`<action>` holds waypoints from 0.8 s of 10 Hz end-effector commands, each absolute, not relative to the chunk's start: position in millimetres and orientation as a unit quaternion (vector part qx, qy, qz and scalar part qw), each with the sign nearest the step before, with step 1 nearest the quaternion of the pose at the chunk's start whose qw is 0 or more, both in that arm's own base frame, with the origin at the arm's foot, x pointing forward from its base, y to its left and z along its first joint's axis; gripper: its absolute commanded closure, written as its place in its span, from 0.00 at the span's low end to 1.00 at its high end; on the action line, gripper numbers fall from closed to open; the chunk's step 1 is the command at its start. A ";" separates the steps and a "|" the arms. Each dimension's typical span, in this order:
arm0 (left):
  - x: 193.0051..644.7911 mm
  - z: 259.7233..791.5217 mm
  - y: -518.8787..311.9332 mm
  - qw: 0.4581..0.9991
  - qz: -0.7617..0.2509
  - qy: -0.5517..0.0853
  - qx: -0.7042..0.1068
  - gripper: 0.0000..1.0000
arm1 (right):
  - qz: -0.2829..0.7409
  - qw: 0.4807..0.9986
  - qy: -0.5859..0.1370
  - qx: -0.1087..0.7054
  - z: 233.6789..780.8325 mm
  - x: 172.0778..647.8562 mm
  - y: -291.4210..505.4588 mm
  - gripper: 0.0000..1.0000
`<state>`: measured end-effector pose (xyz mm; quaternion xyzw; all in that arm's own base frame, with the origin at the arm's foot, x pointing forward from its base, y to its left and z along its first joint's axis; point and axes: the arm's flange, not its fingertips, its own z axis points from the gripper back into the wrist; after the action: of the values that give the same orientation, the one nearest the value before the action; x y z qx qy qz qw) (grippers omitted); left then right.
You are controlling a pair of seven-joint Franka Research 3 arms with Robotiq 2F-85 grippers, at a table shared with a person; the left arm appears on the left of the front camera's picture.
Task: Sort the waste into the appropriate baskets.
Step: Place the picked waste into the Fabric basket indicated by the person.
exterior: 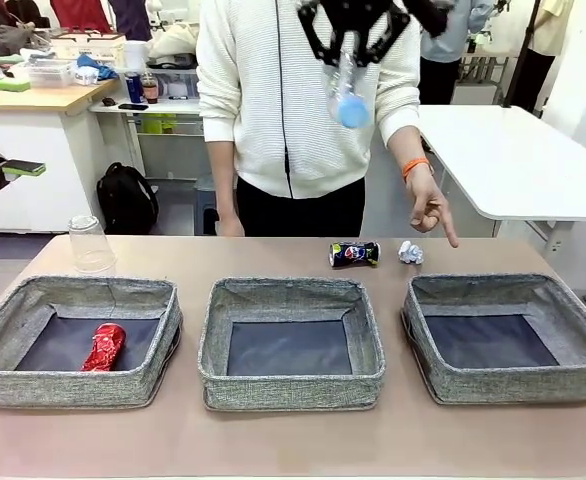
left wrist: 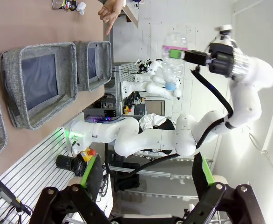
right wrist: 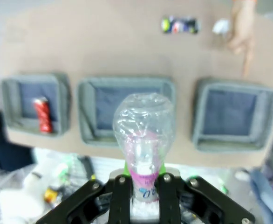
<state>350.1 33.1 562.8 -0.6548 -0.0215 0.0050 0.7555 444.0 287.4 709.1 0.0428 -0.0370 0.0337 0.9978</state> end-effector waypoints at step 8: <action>348.0 561.8 35.0 0.756 -0.007 -0.024 -0.654 0.00 | -0.082 0.995 -0.014 0.059 491.9 415.3 54.9 0.81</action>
<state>349.9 33.1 563.0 -0.6548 -0.0216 0.0048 0.7555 407.2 55.6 506.4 0.0389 -0.0004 -0.0418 0.9984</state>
